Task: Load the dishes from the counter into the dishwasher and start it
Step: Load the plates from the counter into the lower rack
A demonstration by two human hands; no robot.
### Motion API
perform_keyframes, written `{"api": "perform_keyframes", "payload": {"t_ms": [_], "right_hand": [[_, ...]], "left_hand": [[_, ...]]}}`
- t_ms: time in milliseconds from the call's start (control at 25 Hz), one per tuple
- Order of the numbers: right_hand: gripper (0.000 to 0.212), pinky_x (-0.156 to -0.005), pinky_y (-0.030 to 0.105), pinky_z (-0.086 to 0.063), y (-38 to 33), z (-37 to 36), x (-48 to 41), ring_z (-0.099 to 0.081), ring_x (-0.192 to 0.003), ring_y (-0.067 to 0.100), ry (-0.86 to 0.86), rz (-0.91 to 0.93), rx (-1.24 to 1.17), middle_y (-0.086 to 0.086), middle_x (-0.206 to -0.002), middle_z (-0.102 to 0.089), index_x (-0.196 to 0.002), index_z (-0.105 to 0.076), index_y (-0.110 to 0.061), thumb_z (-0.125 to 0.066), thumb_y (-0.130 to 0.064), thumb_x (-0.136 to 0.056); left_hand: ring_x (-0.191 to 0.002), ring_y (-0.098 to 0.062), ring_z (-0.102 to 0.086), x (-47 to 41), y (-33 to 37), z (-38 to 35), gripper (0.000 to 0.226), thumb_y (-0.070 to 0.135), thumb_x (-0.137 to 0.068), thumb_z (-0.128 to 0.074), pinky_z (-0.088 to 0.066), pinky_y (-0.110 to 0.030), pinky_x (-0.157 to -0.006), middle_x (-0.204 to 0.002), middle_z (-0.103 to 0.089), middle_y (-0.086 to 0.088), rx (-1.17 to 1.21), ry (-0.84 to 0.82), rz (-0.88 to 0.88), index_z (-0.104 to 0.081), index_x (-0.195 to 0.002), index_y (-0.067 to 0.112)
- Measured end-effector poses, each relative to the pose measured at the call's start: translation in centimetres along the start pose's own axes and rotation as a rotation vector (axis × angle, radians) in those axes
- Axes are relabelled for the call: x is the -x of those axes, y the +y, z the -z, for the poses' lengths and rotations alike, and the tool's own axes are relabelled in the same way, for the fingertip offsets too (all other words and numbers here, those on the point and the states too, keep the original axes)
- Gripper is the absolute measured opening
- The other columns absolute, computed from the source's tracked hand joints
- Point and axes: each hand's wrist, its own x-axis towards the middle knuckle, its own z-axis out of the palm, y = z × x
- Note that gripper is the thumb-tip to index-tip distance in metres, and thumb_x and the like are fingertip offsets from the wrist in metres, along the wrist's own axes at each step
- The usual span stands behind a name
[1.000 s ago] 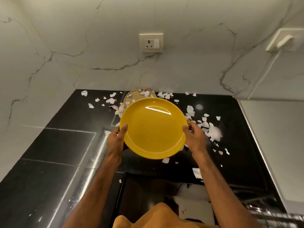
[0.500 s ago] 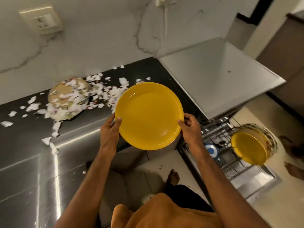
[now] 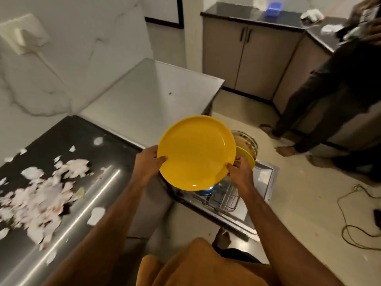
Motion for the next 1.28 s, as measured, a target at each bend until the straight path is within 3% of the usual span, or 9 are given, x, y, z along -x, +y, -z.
{"api": "perform_keyframes", "payload": {"t_ms": [280, 400, 600, 720, 880, 920, 1040, 1160, 1280], "right_hand": [[0.017, -0.07, 0.032, -0.049, 4.7, 7.5, -8.7, -0.066, -0.079, 0.024, 0.157, -0.199, -0.022, 0.008, -0.09, -0.074, -0.104, -0.076, -0.02, -0.062, -0.021, -0.096], [0.017, -0.067, 0.029, -0.058, 5.5, 8.8, -10.8, -0.065, -0.068, 0.02, 0.118, -0.408, -0.517, 0.015, -0.081, -0.07, -0.094, -0.075, -0.006, -0.059, -0.004, -0.099], [0.023, -0.069, 0.036, -0.066, 6.1, 8.5, -14.0, -0.073, -0.069, 0.024, 0.201, -0.636, -1.205, 0.02, -0.083, -0.072, -0.101, -0.062, 0.004, -0.051, -0.015, -0.106], [0.015, -0.058, 0.029, -0.064, 7.5, 7.4, -16.3, -0.069, -0.065, 0.019, 0.269, -0.716, -1.183, 0.016, -0.079, -0.067, -0.092, -0.06, 0.001, -0.055, -0.006, -0.104], [0.01, -0.053, 0.024, -0.06, 11.5, 5.9, -20.2, -0.066, -0.065, 0.018, 0.322, -0.802, -1.126, 0.016, -0.079, -0.066, -0.097, -0.061, 0.003, -0.056, -0.003, -0.104], [0.01, -0.051, 0.023, -0.059, 12.9, 5.6, -21.4, -0.065, -0.065, 0.017, 0.343, -0.799, -1.113, 0.015, -0.079, -0.065, -0.098, -0.06, 0.003, -0.055, -0.002, -0.104], [0.006, -0.051, 0.023, -0.058, 17.0, 4.0, -25.1, -0.065, -0.075, 0.02, 0.417, -0.773, -1.1, 0.018, -0.089, -0.066, -0.104, -0.059, 0.004, -0.055, 0.0, -0.104], [0.007, -0.055, 0.024, -0.06, 21.0, 3.0, -28.1, -0.068, -0.084, 0.022, 0.452, -0.766, -1.11, 0.02, -0.102, -0.066, -0.107, -0.06, 0.003, -0.057, -0.004, -0.105], [0.006, -0.059, 0.025, -0.062, 23.3, 2.2, -31.0, -0.069, -0.089, 0.022, 0.46, -0.759, -1.096, 0.021, -0.106, -0.066, -0.104, -0.06, 0.002, -0.057, -0.003, -0.104]], "left_hand": [[-0.092, -0.023, -0.071, -9.8, 8.1, -11.2, 0.026, 0.018, -0.094, -0.066, -0.045, -0.014, -0.072, -0.099, -0.076, -0.003, -0.212, -0.066, -0.071, -0.078, -0.117, 0.021], [-0.064, 0.002, -0.058, -12.7, 9.0, -14.7, 0.03, 0.011, -0.096, -0.062, -0.041, -0.002, -0.051, -0.091, -0.07, 0.01, -0.187, -0.108, -0.077, -0.078, -0.116, 0.028], [-0.053, -0.006, -0.054, -18.1, 7.0, -20.0, 0.038, 0.007, -0.097, -0.057, -0.036, -0.01, -0.041, -0.086, -0.074, 0.0, -0.241, -0.256, -0.037, -0.075, -0.118, 0.035], [-0.059, -0.008, -0.055, -20.8, 4.7, -23.0, 0.038, 0.006, -0.1, -0.053, -0.04, -0.015, -0.048, -0.09, -0.071, 0.0, -0.165, -0.363, 0.095, -0.071, -0.123, 0.031], [-0.083, -0.023, -0.063, -24.7, 0.9, -28.2, 0.023, 0.016, -0.099, -0.052, -0.054, -0.042, -0.075, -0.091, -0.07, -0.014, 0.056, -0.455, 0.363, -0.075, -0.099, 0.012], [-0.089, -0.026, -0.064, -25.8, -0.1, -29.9, 0.024, 0.012, -0.099, -0.05, -0.055, -0.04, -0.079, -0.092, -0.07, -0.017, 0.153, -0.444, 0.435, -0.072, -0.098, 0.003], [-0.084, -0.023, -0.067, -28.6, -2.1, -34.4, 0.023, -0.001, -0.101, -0.047, -0.058, -0.024, -0.069, -0.085, -0.07, -0.014, 0.375, -0.37, 0.624, -0.067, -0.089, 0.0], [-0.074, -0.024, -0.062, -31.0, -4.9, -38.4, 0.016, 0.012, -0.097, -0.063, -0.052, -0.032, -0.066, -0.079, -0.067, -0.012, 0.263, -0.32, 0.604, -0.07, -0.084, 0.005], [-0.061, -0.017, -0.046, -32.8, -6.3, -40.7, 0.015, 0.02, -0.096, -0.062, -0.037, -0.026, -0.055, -0.067, -0.053, -0.002, 0.09, -0.336, 0.553, -0.067, -0.087, 0.008]]}}
